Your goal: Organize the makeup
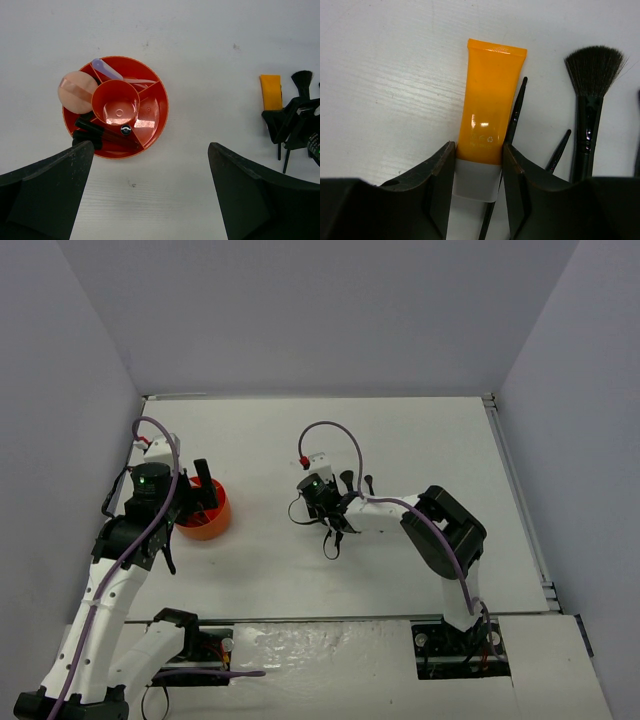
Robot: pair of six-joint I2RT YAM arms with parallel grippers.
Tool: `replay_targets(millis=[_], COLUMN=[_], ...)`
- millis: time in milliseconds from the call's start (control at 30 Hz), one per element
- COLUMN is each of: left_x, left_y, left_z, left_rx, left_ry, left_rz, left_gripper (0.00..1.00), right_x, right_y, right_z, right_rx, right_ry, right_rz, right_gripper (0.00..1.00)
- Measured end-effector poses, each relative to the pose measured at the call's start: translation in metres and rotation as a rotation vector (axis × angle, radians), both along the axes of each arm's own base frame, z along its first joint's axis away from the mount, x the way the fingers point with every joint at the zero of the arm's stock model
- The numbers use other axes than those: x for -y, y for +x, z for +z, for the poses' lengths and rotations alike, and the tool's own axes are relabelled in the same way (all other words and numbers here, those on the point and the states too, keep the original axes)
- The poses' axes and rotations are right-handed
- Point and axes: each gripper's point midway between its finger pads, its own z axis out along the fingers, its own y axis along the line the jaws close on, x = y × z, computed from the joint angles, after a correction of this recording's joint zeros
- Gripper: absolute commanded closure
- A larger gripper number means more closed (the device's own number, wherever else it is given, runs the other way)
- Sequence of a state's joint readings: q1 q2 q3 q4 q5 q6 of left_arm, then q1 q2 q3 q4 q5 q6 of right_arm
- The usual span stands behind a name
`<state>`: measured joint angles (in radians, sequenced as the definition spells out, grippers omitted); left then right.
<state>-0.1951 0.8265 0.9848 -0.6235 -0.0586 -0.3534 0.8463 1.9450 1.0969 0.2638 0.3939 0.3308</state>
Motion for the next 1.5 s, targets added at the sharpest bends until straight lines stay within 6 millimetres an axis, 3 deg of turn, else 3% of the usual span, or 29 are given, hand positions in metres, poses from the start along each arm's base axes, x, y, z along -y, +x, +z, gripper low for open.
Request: replay_targets(millis=[167, 333, 433, 600, 767, 900, 1000, 1167, 1367, 1500], left_x=[0.001, 0.002, 0.002, 0.002, 0.003, 0.003, 0.004, 0.008, 0.023, 0.039], left_y=[0.000, 0.000, 0.000, 0.000, 0.000, 0.000, 0.000, 0.000, -0.002, -0.003], left_z=[0.000, 0.000, 0.000, -0.001, -0.001, -0.001, -0.001, 0.000, 0.000, -0.002], left_rx=[0.000, -0.001, -0.001, -0.002, -0.002, -0.002, -0.003, -0.002, -0.013, -0.037], left_ry=[-0.004, -0.005, -0.005, -0.006, -0.009, -0.009, -0.012, -0.034, -0.092, -0.156], left_rz=[-0.006, -0.009, -0.009, -0.011, -0.015, -0.015, -0.018, -0.031, -0.084, -0.146], left_gripper=[0.03, 0.03, 0.03, 0.03, 0.03, 0.03, 0.03, 0.03, 0.03, 0.03], right_x=[-0.005, -0.022, -0.031, -0.039, -0.039, -0.039, -0.039, -0.037, -0.037, -0.038], right_y=[-0.004, -0.012, -0.021, -0.033, -0.040, -0.042, -0.042, -0.041, -0.045, -0.061], right_z=[-0.001, -0.001, 0.000, -0.001, -0.004, -0.005, -0.005, -0.005, 0.000, 0.023], right_rx=[-0.004, -0.005, -0.010, -0.032, -0.060, -0.077, -0.085, -0.087, -0.074, -0.026], right_ry=[-0.013, 0.012, 0.026, 0.036, 0.043, 0.062, 0.071, 0.075, 0.093, 0.166], right_rz=[0.042, 0.150, 0.236, 0.344, 0.363, 0.339, 0.319, 0.297, 0.324, 0.408], right_gripper=[0.76, 0.74, 0.67, 0.47, 0.42, 0.49, 0.68, 0.89, 0.93, 0.93])
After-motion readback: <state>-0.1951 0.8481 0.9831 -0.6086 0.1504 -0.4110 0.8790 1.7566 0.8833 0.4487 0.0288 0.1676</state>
